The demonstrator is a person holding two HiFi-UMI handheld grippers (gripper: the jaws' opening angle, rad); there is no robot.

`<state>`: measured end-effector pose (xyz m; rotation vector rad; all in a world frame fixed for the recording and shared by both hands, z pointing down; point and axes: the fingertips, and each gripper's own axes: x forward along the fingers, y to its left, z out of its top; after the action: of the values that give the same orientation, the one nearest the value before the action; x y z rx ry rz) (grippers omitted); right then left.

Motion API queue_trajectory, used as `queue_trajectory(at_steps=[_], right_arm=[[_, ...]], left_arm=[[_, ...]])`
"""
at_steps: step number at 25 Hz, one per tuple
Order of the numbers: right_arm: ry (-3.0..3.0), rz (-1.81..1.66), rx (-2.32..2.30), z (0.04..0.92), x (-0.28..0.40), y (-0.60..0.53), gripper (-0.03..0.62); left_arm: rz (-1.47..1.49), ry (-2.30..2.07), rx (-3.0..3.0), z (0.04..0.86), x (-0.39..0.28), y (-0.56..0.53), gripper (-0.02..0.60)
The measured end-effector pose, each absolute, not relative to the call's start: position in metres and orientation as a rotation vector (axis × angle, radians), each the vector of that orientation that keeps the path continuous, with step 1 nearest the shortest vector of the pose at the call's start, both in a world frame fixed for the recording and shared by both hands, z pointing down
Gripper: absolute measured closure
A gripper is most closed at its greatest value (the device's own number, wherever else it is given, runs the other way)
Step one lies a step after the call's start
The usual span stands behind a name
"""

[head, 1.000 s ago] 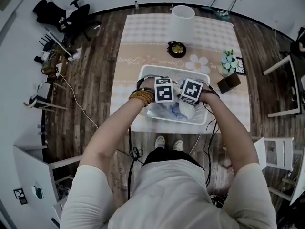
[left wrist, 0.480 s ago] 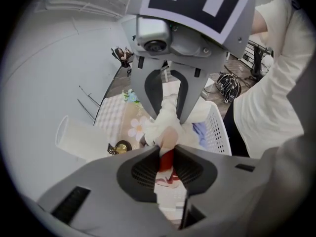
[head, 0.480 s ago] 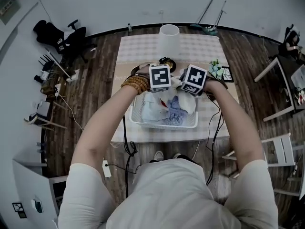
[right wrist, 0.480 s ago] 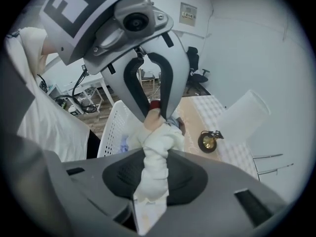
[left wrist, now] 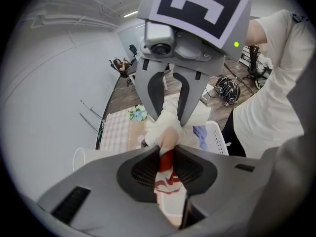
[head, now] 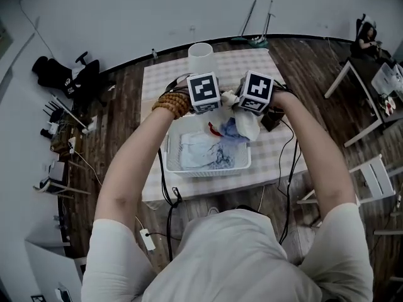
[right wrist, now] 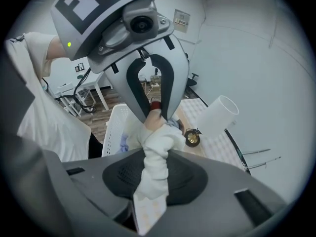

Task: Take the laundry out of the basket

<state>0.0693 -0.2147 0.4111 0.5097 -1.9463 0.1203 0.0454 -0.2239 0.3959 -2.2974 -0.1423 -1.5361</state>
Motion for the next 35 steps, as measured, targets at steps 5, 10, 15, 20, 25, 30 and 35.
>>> queue_trajectory(at_steps=[5, 10, 15, 20, 25, 30, 35], right_arm=[[-1.928, 0.198, 0.622, 0.399, 0.136, -0.192, 0.465], [-1.874, 0.279, 0.734, 0.391, 0.21, -0.151, 0.465], [-1.84, 0.347, 0.855, 0.382, 0.267, -0.112, 0.467], [-1.808, 0.39, 0.908, 0.38, 0.298, -0.085, 0.467], [-1.785, 0.399, 0.911, 0.392, 0.313, -0.072, 0.467], [-1.8, 0.427, 0.892, 0.424, 0.319, -0.071, 0.467], [-1.826, 0.496, 0.832, 0.482, 0.316, -0.075, 0.467]], left_arm=[[-1.414, -0.252, -2.302, 0.38, 0.115, -0.204, 0.465], [-1.285, -0.391, -2.271, 0.372, 0.197, -0.166, 0.465], [-1.182, -0.505, -2.257, 0.366, 0.259, -0.128, 0.465], [-1.139, -0.576, -2.243, 0.365, 0.29, -0.102, 0.465], [-1.134, -0.601, -2.243, 0.378, 0.305, -0.088, 0.465], [-1.17, -0.606, -2.24, 0.407, 0.31, -0.086, 0.465], [-1.256, -0.625, -2.217, 0.465, 0.307, -0.093, 0.465]])
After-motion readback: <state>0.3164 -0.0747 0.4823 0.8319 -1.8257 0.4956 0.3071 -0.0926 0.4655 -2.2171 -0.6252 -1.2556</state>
